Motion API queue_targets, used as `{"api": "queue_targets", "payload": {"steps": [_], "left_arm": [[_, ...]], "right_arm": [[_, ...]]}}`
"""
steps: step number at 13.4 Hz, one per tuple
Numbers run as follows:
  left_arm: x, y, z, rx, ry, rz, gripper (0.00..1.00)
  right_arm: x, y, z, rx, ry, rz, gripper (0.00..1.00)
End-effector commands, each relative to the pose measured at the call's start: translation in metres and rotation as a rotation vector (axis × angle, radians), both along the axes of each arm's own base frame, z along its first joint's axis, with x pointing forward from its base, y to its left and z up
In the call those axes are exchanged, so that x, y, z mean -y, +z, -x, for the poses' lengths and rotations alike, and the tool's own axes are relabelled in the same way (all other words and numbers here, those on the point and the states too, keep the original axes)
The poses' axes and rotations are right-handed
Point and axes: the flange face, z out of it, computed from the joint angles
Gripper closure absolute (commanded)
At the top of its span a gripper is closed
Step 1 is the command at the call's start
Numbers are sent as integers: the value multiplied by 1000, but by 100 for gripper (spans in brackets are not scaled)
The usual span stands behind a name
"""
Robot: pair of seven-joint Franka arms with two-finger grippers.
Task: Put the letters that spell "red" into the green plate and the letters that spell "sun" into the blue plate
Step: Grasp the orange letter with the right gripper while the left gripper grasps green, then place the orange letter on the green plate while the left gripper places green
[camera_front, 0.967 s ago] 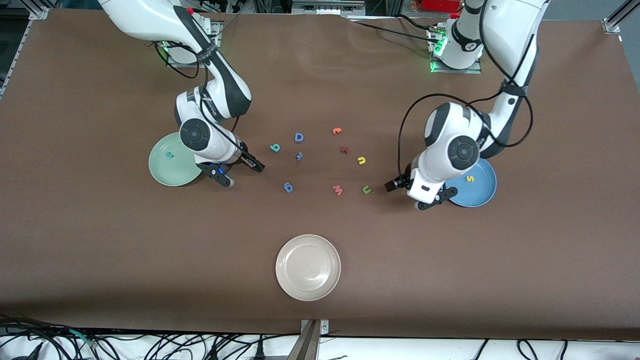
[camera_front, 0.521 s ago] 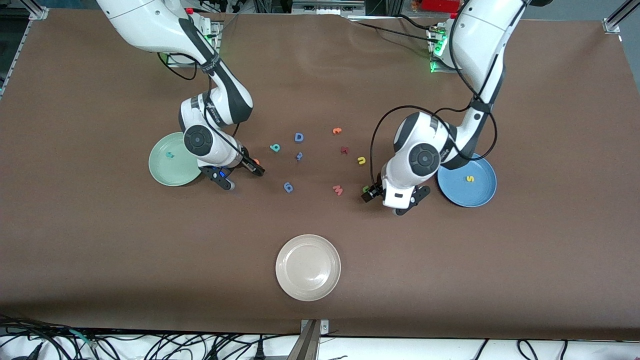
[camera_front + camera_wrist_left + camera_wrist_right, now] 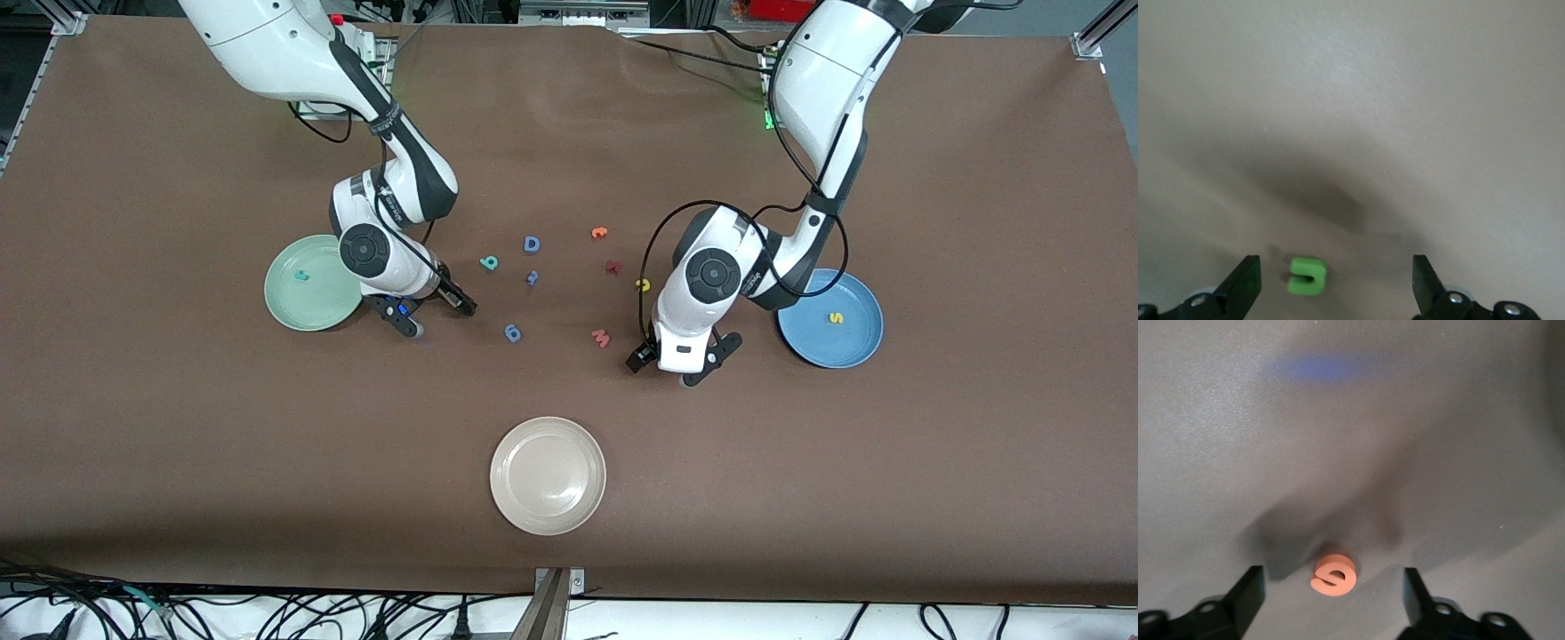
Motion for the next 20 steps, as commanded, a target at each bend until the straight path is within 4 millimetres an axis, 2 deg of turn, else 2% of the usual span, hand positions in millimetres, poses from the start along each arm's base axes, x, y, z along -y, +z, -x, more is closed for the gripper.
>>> {"api": "queue_targets", "payload": {"steps": [1, 4, 6, 7, 9, 10, 12, 13, 14, 15, 16, 18, 20], "left_arm": [[10, -8, 5, 25, 2, -3, 0], [6, -21, 18, 47, -21, -10, 0], [6, -22, 24, 48, -45, -25, 0], [6, -22, 24, 52, -45, -22, 0], [6, -25, 25, 48, -32, -27, 14], [6, -24, 26, 47, -30, -28, 23], [6, -27, 30, 38, -34, -31, 68], [6, -25, 30, 41, -35, -30, 82], [6, -25, 30, 41, -35, -30, 94], [6, -25, 30, 41, -35, -30, 100], [7, -25, 30, 42, -35, -30, 100], [6, -26, 31, 46, -49, -44, 100], [3, -10, 26, 53, -53, -46, 100]], "right_arm": [[-1, -3, 2, 10, -12, 4, 24], [-1, -3, 2, 10, -10, 3, 45], [-1, -3, 2, 11, -9, 4, 56], [-1, -3, 2, 11, -9, 4, 66], [0, -3, 3, 9, -7, 4, 84], [-1, -2, 2, 11, -7, 3, 88], [0, 2, 0, 13, -2, 2, 88], [3, 7, -2, 10, 0, 3, 88], [8, 22, -8, 7, -1, 8, 88], [17, 36, -16, -8, 7, 17, 88], [28, 52, -22, -33, 42, 23, 88], [64, 74, -35, -79, 99, 34, 88], [105, 87, -43, -110, 168, 28, 88]]}}
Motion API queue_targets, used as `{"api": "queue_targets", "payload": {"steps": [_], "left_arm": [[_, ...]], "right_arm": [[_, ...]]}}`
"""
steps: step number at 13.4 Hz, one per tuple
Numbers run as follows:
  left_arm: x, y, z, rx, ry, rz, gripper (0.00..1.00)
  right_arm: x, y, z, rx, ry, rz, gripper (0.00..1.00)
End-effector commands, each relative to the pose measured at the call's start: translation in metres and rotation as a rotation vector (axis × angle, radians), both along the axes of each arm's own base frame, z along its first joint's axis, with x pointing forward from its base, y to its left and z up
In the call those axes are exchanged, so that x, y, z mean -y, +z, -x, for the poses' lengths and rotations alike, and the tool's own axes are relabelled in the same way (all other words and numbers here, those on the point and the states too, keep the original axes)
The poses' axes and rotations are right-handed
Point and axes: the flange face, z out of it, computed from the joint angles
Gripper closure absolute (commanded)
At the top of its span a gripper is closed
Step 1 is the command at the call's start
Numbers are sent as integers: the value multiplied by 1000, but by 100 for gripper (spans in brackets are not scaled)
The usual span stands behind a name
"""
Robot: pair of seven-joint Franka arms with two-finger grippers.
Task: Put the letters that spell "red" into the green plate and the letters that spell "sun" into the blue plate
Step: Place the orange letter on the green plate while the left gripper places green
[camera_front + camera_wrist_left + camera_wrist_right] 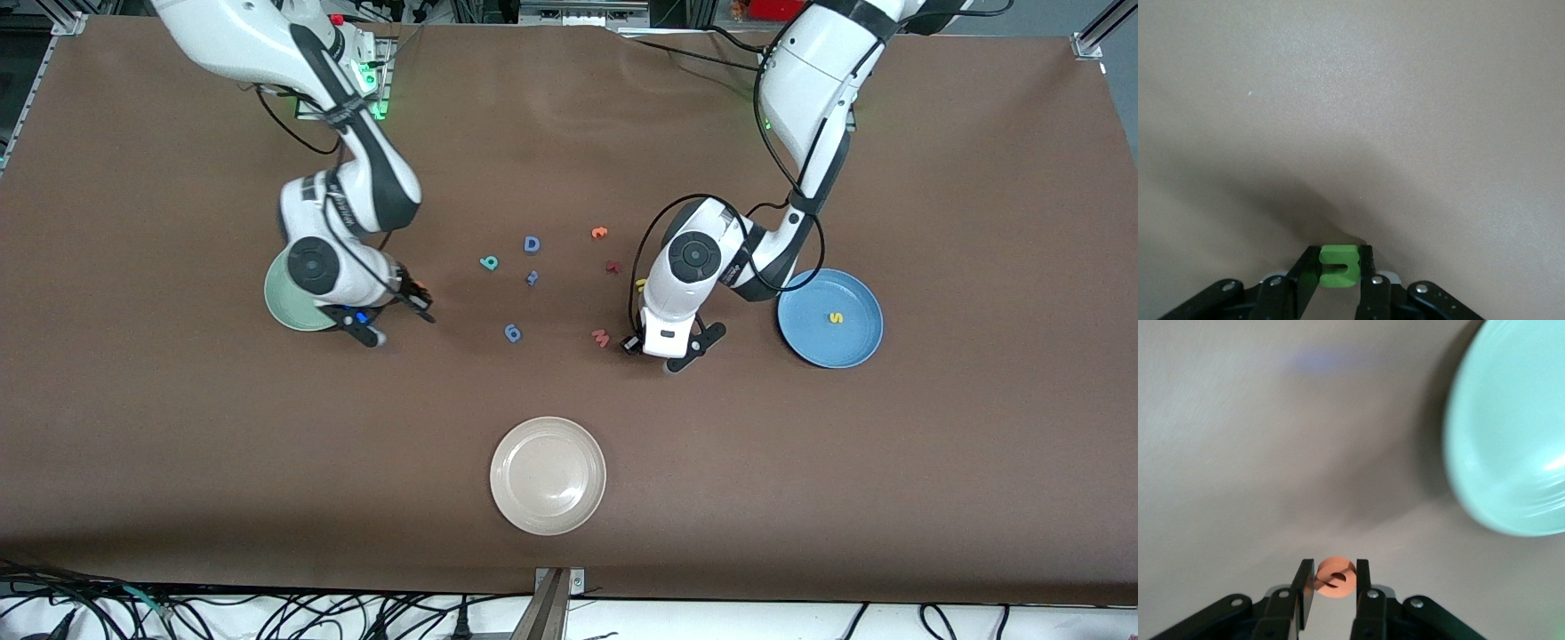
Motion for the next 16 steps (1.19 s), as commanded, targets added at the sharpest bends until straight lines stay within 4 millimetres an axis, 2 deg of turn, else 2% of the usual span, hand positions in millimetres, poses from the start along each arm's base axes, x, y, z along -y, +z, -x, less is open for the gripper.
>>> {"api": "queue_targets", "payload": {"steps": [1, 4, 5, 7, 9, 10, 12, 14, 15, 16], "left_arm": [[-12, 21, -1, 0, -10, -36, 100], [-40, 52, -13, -35, -46, -72, 100], [-55, 63, -18, -53, -63, -80, 100], [-97, 82, -27, -122, -132, -112, 100], [-144, 99, -30, -228, -257, -126, 100], [-168, 102, -31, -272, -325, -123, 100], [-215, 86, -30, -328, -444, -106, 100], [-247, 76, -31, -350, -518, -85, 100], [-256, 73, -31, -356, -537, -96, 100], [-267, 70, -33, -361, -551, -111, 100]], "right_arm": [[50, 14, -4, -48, 91, -14, 88], [112, 4, -5, -75, 169, -34, 88], [131, -4, -1, -91, 185, -39, 87], [152, -22, 10, -123, 214, -50, 87], [157, -38, 20, -136, 205, -49, 86], [159, -46, 25, -135, 199, -49, 86], [162, -57, 33, -135, 194, -46, 84], [163, -62, 35, -142, 208, -51, 81], [166, -64, 35, -146, 204, -52, 75], [166, -64, 35, -146, 202, -53, 58]]}}
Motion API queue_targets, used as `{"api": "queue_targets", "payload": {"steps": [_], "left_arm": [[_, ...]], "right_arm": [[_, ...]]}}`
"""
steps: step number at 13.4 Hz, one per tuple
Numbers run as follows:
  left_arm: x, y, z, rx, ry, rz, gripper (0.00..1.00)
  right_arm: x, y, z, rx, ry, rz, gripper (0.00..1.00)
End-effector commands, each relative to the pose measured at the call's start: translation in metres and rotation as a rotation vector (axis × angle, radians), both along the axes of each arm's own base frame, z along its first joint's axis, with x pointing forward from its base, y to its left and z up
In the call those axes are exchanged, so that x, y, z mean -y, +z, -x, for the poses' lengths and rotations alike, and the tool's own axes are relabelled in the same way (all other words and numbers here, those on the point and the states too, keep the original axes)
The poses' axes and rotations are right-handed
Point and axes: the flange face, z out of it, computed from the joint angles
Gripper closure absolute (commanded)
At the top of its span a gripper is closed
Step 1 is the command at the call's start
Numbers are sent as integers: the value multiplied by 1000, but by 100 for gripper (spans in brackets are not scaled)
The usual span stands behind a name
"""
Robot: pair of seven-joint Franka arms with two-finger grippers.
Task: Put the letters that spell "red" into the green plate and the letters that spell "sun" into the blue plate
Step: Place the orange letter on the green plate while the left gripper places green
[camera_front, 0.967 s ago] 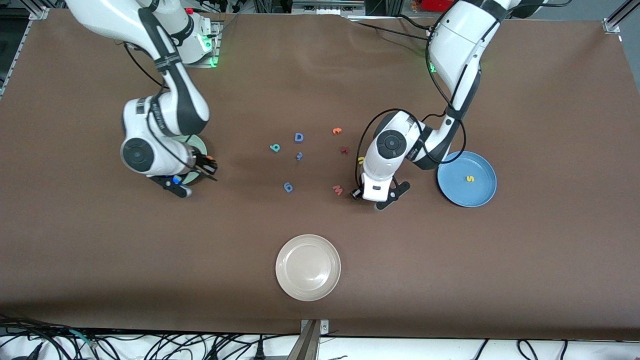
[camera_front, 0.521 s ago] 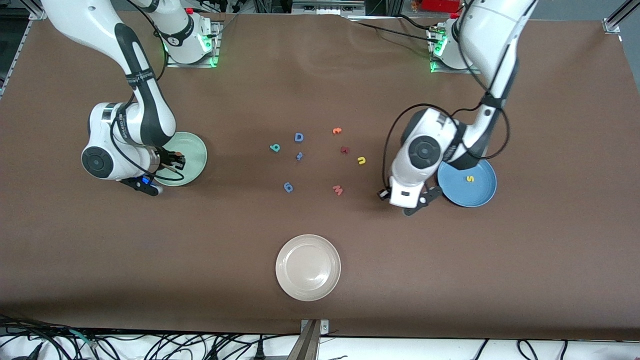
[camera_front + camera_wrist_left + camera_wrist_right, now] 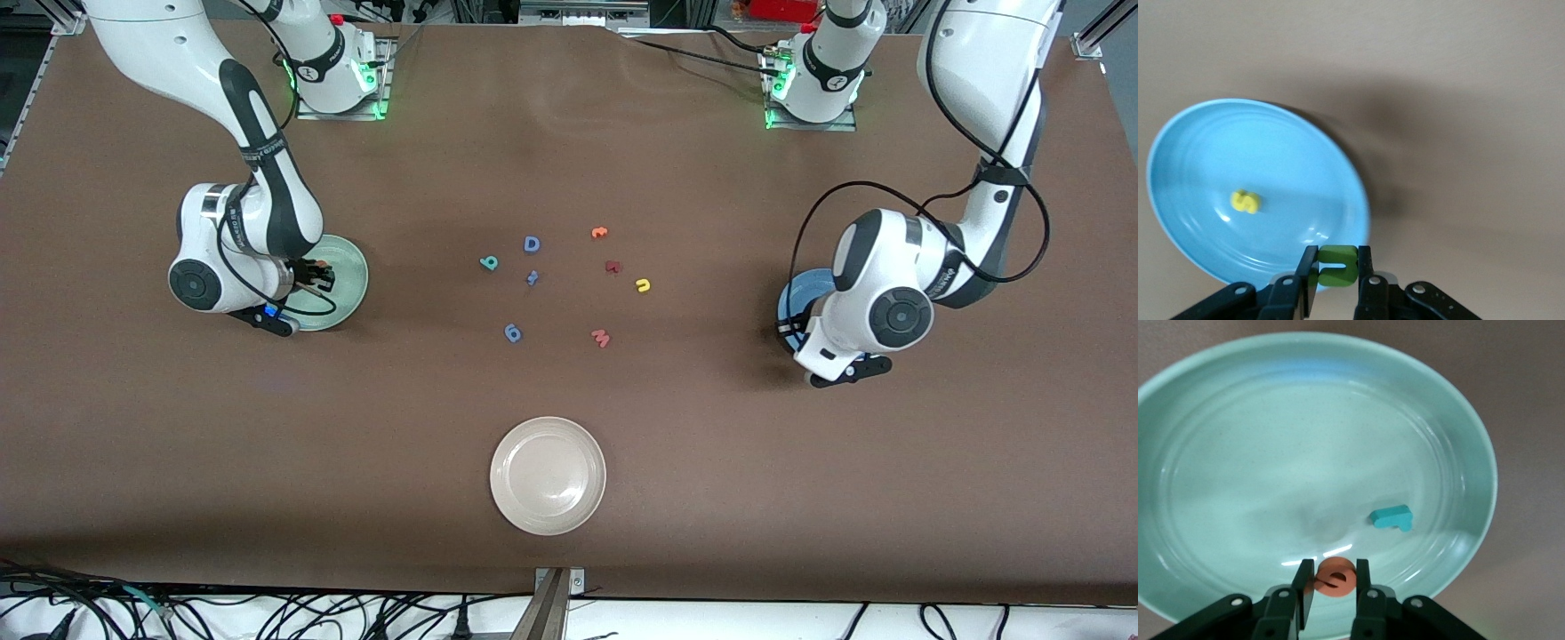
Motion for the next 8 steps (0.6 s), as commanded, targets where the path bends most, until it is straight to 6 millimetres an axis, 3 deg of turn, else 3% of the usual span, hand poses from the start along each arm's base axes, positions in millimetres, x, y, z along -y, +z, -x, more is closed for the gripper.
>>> {"api": "queue_targets", "payload": {"steps": [1, 2, 3, 6, 8], "left_arm": [[-15, -3, 3, -12, -112, -22, 97], [-26, -9, 2, -24, -148, -16, 69], [-30, -10, 3, -29, -169, -8, 1], [-16, -4, 4, -19, -120, -16, 0], [2, -7, 11, -26, -113, -20, 0]], "right_arm": [[2, 0, 2, 9, 2, -21, 33], [2, 2, 1, 12, 1, -22, 18], [1, 5, -1, 16, -4, -22, 10], [-15, 22, -5, 41, -60, -61, 2], [-54, 37, -7, 58, -148, -86, 2]]}}
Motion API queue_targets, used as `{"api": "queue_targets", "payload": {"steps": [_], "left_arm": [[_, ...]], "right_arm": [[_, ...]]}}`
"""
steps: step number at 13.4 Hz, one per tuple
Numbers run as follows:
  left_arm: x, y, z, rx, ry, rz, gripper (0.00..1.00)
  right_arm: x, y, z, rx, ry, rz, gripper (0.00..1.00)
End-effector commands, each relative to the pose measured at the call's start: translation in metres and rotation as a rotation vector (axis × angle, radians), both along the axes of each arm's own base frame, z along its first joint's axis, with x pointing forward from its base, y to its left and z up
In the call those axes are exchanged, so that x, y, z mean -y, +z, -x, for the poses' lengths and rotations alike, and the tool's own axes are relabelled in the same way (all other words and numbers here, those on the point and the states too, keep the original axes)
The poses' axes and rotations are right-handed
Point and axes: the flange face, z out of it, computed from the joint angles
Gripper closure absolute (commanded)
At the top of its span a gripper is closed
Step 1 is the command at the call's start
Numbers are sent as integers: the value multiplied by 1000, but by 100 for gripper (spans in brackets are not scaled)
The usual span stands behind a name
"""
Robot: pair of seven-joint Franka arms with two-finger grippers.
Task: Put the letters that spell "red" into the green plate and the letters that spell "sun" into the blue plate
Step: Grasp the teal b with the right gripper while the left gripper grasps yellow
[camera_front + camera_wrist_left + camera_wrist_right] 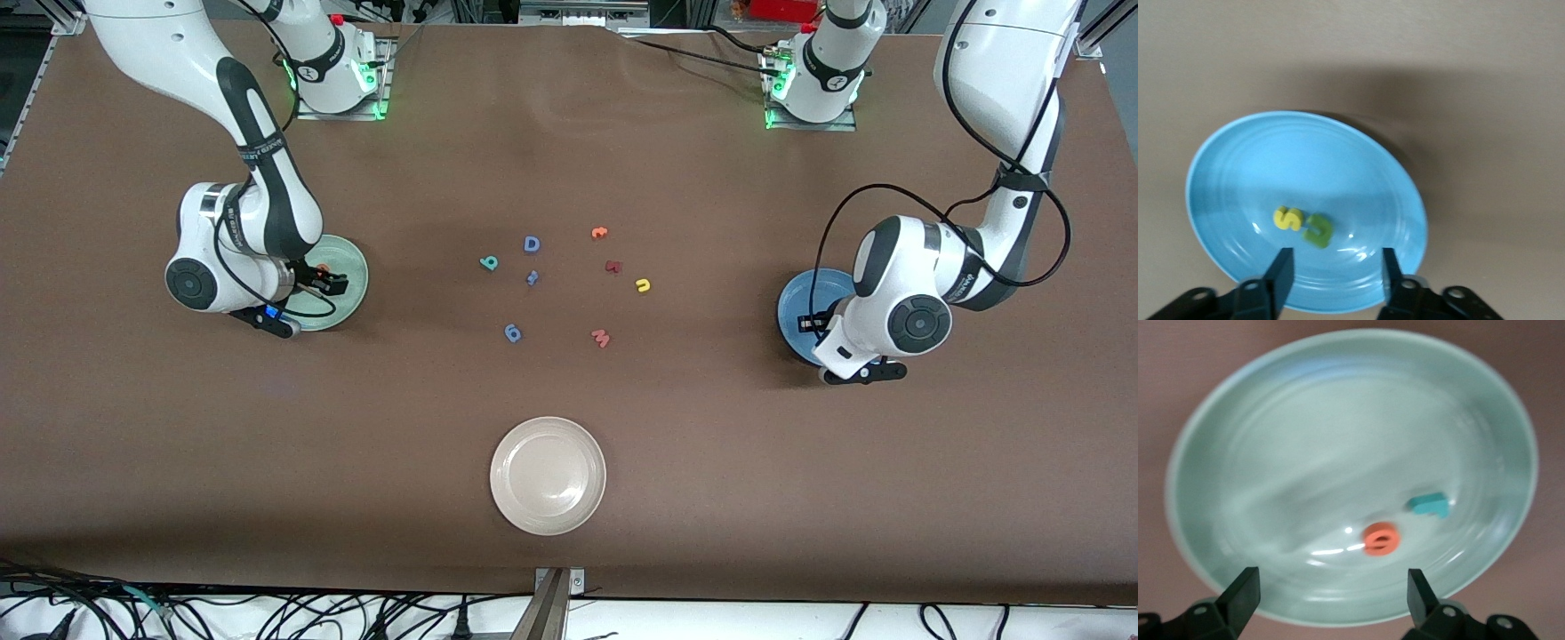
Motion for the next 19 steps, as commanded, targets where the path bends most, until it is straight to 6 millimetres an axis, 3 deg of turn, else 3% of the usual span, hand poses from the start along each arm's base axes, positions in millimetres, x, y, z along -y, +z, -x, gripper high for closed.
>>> {"api": "queue_targets", "payload": {"steps": [1, 3, 6, 8, 10, 15, 19], "left_arm": [[27, 3, 10, 0, 30, -28, 0], [73, 7, 21, 14, 112, -2, 0], [138, 20, 42, 106, 236, 104, 0], [164, 23, 47, 136, 313, 121, 0], [193, 13, 63, 204, 428, 137, 0], [236, -11, 110, 267, 457, 171, 0], [253, -22, 132, 281, 454, 168, 0]], "right_arm": [[-55, 26, 0, 21, -118, -3, 2], [-108, 39, 0, 30, -213, 31, 2], [-168, 44, 8, 53, -346, 64, 2], [-209, 39, 20, 82, -408, 79, 2], [-248, 27, 35, 114, -420, 91, 2], [-283, 1, 52, 155, -433, 90, 3], [-290, -17, 60, 146, -440, 109, 4]]}}
